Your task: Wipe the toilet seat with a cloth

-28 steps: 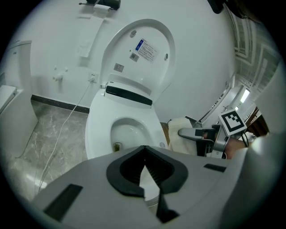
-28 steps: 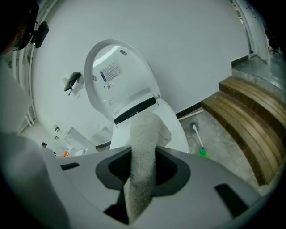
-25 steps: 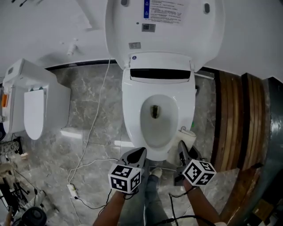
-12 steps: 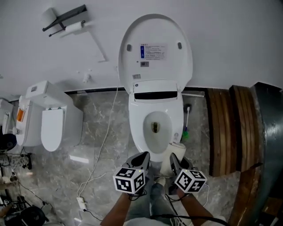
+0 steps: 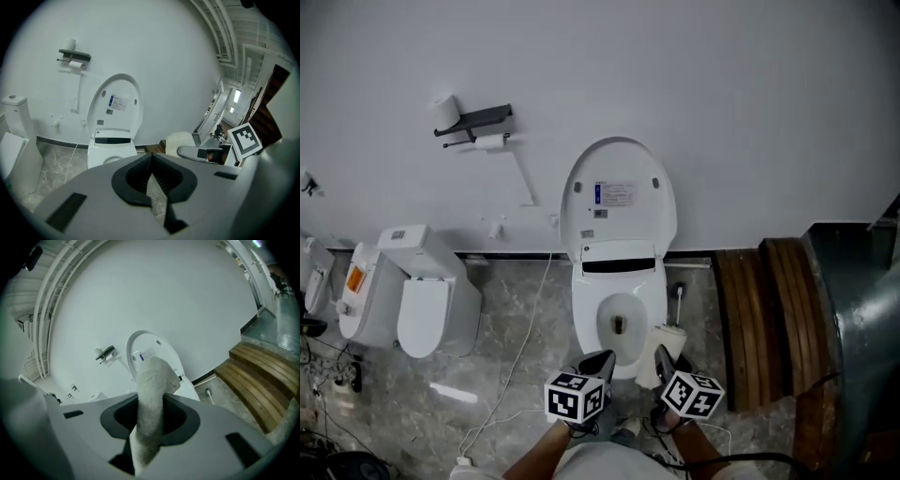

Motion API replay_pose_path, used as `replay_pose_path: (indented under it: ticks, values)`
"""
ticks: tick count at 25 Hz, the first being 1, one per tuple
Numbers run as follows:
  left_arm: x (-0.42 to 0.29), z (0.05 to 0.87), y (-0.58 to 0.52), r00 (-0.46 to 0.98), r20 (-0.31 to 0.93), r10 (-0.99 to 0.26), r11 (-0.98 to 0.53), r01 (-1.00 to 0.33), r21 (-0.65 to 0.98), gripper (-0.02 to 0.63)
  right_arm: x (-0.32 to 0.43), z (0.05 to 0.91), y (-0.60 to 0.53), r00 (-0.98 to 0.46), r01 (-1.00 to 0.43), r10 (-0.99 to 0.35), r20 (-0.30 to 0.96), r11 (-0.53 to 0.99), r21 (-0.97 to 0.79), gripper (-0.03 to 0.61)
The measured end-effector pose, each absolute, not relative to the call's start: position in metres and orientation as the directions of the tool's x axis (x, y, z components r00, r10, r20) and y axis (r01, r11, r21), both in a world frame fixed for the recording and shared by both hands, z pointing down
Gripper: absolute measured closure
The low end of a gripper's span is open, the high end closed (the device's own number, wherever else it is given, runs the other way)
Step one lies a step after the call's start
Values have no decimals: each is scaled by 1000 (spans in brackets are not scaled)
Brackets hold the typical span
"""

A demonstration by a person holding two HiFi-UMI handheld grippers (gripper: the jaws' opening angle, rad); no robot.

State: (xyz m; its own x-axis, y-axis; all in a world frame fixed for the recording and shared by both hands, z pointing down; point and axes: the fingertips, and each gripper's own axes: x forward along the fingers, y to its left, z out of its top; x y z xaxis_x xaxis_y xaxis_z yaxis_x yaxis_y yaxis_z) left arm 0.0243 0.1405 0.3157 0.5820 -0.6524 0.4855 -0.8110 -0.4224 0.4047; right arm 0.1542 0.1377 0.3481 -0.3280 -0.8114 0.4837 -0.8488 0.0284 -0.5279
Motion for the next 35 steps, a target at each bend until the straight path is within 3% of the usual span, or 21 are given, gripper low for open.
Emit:
replay_pose_path:
  ticks: [9,35]
  values:
    - [32,253,126,611,383,-693,-486,-788,379,601,140,299,126,-352,-854,-827,438,92,-513,477]
    - [3,252,114,569,389,-725,-439,-816,376,601,120,289,106,-393,-868,-808,439,168,-468,479]
